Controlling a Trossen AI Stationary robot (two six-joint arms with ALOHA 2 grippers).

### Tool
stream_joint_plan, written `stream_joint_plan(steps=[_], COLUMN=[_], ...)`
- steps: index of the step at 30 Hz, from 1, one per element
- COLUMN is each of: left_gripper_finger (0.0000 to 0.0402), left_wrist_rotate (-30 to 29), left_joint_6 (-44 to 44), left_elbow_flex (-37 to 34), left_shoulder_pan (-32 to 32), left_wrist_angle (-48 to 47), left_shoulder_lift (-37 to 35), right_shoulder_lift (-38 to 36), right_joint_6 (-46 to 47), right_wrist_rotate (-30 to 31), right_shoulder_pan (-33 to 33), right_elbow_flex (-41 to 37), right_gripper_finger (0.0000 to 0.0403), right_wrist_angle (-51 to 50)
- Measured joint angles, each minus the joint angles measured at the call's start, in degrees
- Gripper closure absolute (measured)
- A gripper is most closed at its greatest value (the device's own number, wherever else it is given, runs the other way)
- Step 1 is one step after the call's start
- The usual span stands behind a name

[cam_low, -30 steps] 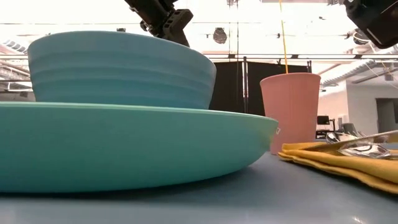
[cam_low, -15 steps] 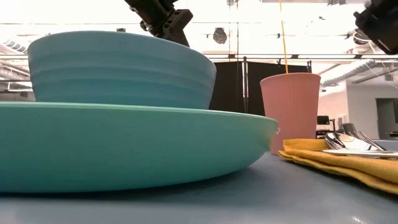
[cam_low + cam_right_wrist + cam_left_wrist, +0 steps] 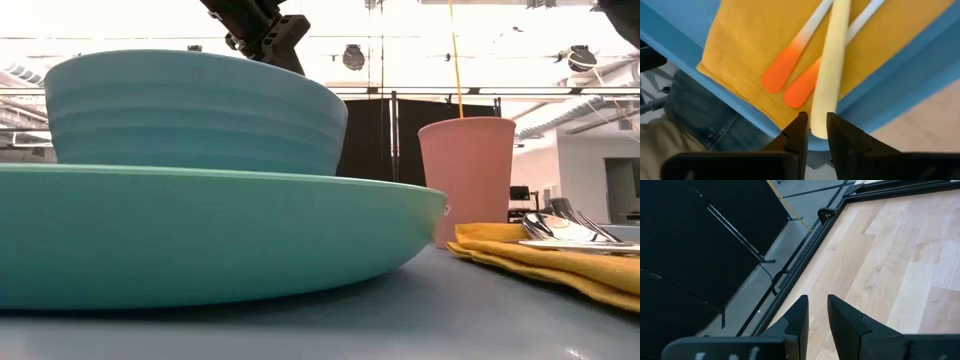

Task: Set up tray
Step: Put the yellow knife on the yellow napkin to the left of the orange spoon

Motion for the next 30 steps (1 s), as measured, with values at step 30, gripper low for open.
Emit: stream_joint_plan(steps=[30], left_gripper_finger=[0.0325], left_wrist_rotate=[-0.03], left_joint_6=[-0.01], left_elbow_flex=[0.0], left_shoulder_pan=[-0.01], left_wrist_angle=[0.32], left_shoulder_lift=[0.01], right_shoulder_lift=[-0.31], right_joint_6=[-1.2], right_wrist_rotate=[-2.87], right_shoulder_pan=[0.21], right_elbow_flex=[-8.26], right_gripper_finger=[0.0326], right_wrist_angle=[16.99])
